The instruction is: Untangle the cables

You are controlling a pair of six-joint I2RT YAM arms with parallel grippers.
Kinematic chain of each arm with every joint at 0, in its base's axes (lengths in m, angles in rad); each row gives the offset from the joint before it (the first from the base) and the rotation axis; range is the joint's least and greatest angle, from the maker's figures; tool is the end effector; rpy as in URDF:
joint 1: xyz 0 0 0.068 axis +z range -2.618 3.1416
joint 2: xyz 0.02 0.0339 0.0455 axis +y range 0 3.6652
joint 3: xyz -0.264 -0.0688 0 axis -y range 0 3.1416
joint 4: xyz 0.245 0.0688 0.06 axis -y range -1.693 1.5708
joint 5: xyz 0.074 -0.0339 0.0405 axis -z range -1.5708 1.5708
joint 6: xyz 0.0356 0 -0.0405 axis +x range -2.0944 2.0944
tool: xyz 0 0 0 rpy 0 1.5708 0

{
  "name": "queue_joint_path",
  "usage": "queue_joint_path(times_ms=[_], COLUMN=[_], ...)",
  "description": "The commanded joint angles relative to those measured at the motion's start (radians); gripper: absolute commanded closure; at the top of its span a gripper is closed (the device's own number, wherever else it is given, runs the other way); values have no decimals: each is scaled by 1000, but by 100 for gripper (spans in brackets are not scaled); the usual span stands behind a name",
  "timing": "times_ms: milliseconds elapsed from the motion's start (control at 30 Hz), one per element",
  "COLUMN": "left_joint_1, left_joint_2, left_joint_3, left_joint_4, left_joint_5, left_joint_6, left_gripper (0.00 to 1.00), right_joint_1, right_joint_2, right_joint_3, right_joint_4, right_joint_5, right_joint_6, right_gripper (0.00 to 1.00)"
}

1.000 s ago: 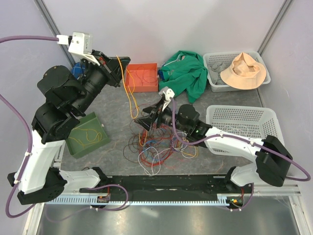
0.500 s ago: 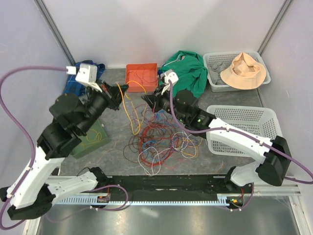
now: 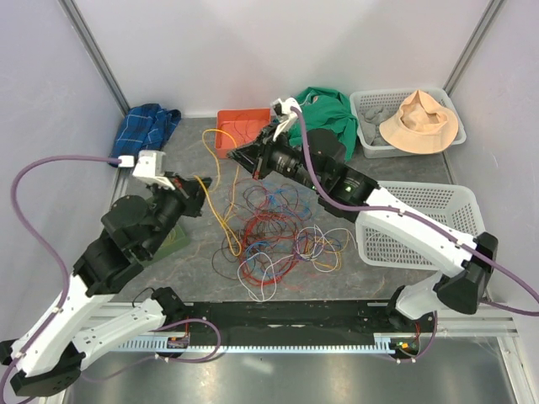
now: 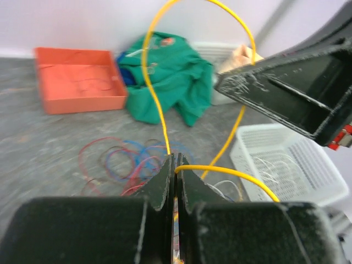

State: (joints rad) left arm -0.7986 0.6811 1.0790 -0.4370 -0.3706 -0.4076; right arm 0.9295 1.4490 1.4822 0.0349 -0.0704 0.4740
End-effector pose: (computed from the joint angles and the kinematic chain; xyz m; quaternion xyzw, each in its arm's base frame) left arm 0.0962 -0.0803 0.4258 0.0123 0.7198 -0.2771 0.6364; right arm 0.2014 0.2740 0.4511 -0.1791 0.6588 0.4898 0.5422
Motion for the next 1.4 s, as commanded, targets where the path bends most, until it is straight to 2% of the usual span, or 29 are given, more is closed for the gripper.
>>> queue_joint_path(times_ms=[0, 33, 67, 167, 300, 433, 533, 733, 767, 800, 833, 867, 933, 967, 1000, 1067, 1133, 1167, 1200, 1367], left_joint_1=[-1, -1, -1, -1, 1, 1, 13, 127, 148, 198, 229, 307, 401, 506, 557, 698, 777, 861, 884, 904], left_joint_2=[-25, -25, -26, -31, -11, -9, 8, 118, 130, 135, 132, 123, 79, 72, 68, 87, 110, 129, 135, 127], left_joint_3=[79, 85, 91, 94, 107, 82, 62, 133, 150, 151, 148, 125, 57, 35, 21, 4, -2, -7, -10, -14], left_joint_4=[-288, -339, -429, -520, -737, -942, -948, -961, -901, -858, -795, -649, -490, -439, -378, -361, -355, -348, -344, -354], left_joint_5=[-304, -397, -436, -560, -720, -827, -875, -900, -893, -874, -851, -817, -658, -598, -502, -426, -335, -306, -268, -289], left_joint_6=[-144, -222, -255, -377, -539, -869, -893, -852, -809, -751, -626, -544, -351, -315, -295, -266, -255, -251, -249, -289], left_gripper=[98, 98, 98, 98, 98, 98, 98, 98, 98, 98, 98, 98, 98, 98, 98, 98, 98, 98, 98, 98], right_joint_1=[6, 9, 11, 15, 25, 42, 51, 60, 61, 61, 61, 61, 61, 61, 61, 61, 60, 60, 60, 61], right_joint_2=[95, 115, 140, 243, 436, 546, 625, 757, 775, 813, 833, 868, 895, 912, 916, 927, 939, 961, 971, 1004], right_joint_3=[52, 64, 75, 116, 231, 306, 374, 515, 542, 573, 626, 650, 705, 716, 724, 727, 740, 753, 779, 802], right_joint_4=[89, 112, 128, 210, 272, 367, 411, 448, 442, 424, 419, 415, 401, 401, 405, 408, 405, 401, 393, 431], right_joint_5=[-149, -187, -207, -273, -367, -385, -405, -428, -431, -433, -437, -439, -443, -447, -451, -454, -454, -459, -463, -477], right_joint_6=[95, 100, 103, 121, 164, 204, 213, 235, 235, 235, 238, 239, 241, 241, 239, 230, 218, 219, 222, 276], right_gripper=[100, 100, 100, 100, 100, 100, 100, 100, 100, 100, 100, 100, 100, 100, 100, 100, 100, 100, 100, 100])
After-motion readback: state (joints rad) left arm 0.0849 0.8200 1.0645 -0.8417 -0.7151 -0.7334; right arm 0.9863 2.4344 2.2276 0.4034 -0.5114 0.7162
